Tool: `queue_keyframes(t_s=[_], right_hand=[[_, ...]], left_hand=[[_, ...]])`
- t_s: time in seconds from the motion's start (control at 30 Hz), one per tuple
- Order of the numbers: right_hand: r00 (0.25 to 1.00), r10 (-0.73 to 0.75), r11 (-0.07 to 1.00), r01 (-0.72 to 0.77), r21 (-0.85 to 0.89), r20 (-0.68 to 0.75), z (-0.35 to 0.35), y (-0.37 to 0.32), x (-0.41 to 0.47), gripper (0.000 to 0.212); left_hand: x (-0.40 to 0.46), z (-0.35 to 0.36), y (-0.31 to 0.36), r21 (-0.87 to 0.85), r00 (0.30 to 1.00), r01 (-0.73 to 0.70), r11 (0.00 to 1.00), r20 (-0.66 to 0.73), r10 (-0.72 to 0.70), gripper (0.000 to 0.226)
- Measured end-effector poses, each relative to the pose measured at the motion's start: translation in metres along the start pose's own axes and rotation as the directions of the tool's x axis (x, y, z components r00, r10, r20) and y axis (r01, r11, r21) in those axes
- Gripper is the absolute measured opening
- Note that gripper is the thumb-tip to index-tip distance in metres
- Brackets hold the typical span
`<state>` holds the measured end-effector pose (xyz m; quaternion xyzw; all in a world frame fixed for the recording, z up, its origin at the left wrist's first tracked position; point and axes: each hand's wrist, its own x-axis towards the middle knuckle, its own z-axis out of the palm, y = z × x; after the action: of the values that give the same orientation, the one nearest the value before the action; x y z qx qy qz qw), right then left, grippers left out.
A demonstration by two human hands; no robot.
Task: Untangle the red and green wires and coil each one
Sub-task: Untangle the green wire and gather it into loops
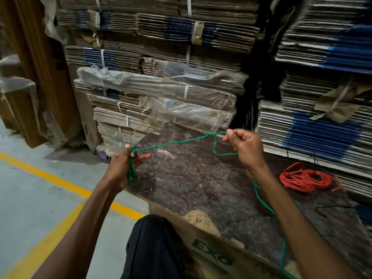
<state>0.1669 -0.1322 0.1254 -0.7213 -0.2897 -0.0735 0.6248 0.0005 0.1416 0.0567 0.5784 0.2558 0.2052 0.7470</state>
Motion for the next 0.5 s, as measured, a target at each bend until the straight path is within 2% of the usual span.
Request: queue_keyframes(t_s=[0.07, 0.2, 0.27, 0.37, 0.43, 0.5], right_hand=[[0.997, 0.009, 0.999, -0.013, -0.044, -0.081, -0.002, 0.008, 0.011, 0.028], [0.963, 0.126, 0.965, -0.175, -0.198, -0.237, -0.007, 0.038, 0.026, 0.035], [0.951, 0.136, 0.933, -0.217, -0.287, -0.277, -0.005, 0.043, 0.025, 0.037], [0.979, 0.116, 0.915, -0.170, -0.366, -0.165, 0.001, 0.041, 0.020, 0.033], [0.991, 0.136, 0.930, -0.134, -0.343, -0.020, 0.005, 0.039, 0.015, 0.029], [0.976, 0.198, 0.942, -0.163, -0.294, 0.093, 0.011, 0.037, 0.011, 0.025]], left_hand=[[-0.003, 0.002, 0.000, -0.012, 1.000, 0.002, 1.000, 0.020, -0.002, 0.046], [-0.003, 0.003, 0.003, -0.064, 0.998, 0.007, 0.998, 0.060, -0.003, 0.046], [-0.001, 0.002, 0.005, -0.087, 0.999, 0.009, 0.996, 0.046, -0.005, 0.046], [0.001, -0.003, 0.005, -0.079, 1.000, 0.002, 0.997, 0.010, -0.001, 0.048], [-0.001, -0.003, 0.004, -0.043, 1.000, -0.006, 0.999, 0.002, 0.006, 0.048], [-0.004, 0.001, 0.002, 0.000, 1.000, -0.006, 1.000, 0.004, 0.006, 0.047]])
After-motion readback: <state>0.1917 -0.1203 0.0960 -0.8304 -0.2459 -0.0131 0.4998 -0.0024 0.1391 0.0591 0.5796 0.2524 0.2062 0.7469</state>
